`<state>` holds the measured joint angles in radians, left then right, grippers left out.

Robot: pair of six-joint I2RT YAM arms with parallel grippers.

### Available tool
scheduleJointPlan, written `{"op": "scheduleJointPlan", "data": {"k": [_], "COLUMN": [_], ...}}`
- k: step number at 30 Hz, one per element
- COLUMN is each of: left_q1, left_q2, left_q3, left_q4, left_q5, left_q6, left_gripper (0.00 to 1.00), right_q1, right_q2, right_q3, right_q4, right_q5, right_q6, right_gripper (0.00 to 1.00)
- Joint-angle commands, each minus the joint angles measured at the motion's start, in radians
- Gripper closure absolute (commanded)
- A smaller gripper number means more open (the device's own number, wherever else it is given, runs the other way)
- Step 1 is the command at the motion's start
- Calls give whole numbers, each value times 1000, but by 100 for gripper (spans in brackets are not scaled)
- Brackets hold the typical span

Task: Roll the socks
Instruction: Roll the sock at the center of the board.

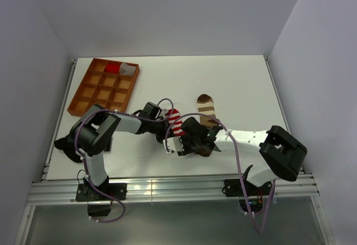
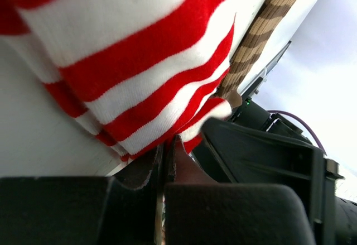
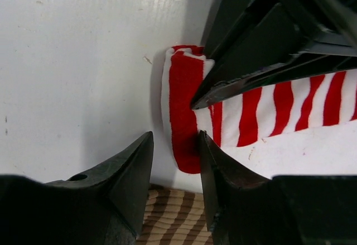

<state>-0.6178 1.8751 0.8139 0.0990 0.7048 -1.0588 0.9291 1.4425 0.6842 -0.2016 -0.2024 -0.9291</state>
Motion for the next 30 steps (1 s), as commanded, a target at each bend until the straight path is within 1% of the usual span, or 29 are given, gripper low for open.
{"op": "scheduleJointPlan", "data": {"k": [1,2,5,6,8,9,12,13,15,17,18,20,26,30], "left_q1": [7,10,13,15,15,16,16,18,16,16,18,18,26,26], "left_q2": [61,62,65,65,59,56,38,30,1,-28,-60,-105,-191,-258], "left_q3": [-42,-42,-41,-41,-50,-56,-76,-85,-82,-93,-96,-111,-185,-242], "left_q4": [-177,-176,-173,-170,-145,-136,-108,-69,-71,-50,-44,-41,-1,31], "left_q5": [-133,-131,-122,-119,-111,-114,-113,-117,-148,-171,-204,-243,-349,-424], "left_q6": [77,77,79,77,62,54,31,22,25,28,34,42,23,7], "left_gripper": [99,99,99,98,94,91,87,85,78,70,63,58,52,52], "right_q1": [11,13,17,17,17,16,5,2,-13,-26,-36,-49,-110,-151], "right_q2": [24,27,51,61,65,65,67,73,88,104,122,150,214,297], "right_q3": [12,12,18,21,26,34,67,80,118,149,176,204,307,391], "right_q4": [13,16,25,24,21,15,-48,-94,-145,-225,-249,-314,-443,-527], "right_q5": [20,26,49,52,55,37,-6,-21,-60,-121,-143,-192,-287,-347], "right_q6": [-7,-7,4,7,18,21,33,38,42,42,42,41,33,18], "right_gripper": [55,56,63,65,74,79,83,84,86,87,87,87,88,88]}}
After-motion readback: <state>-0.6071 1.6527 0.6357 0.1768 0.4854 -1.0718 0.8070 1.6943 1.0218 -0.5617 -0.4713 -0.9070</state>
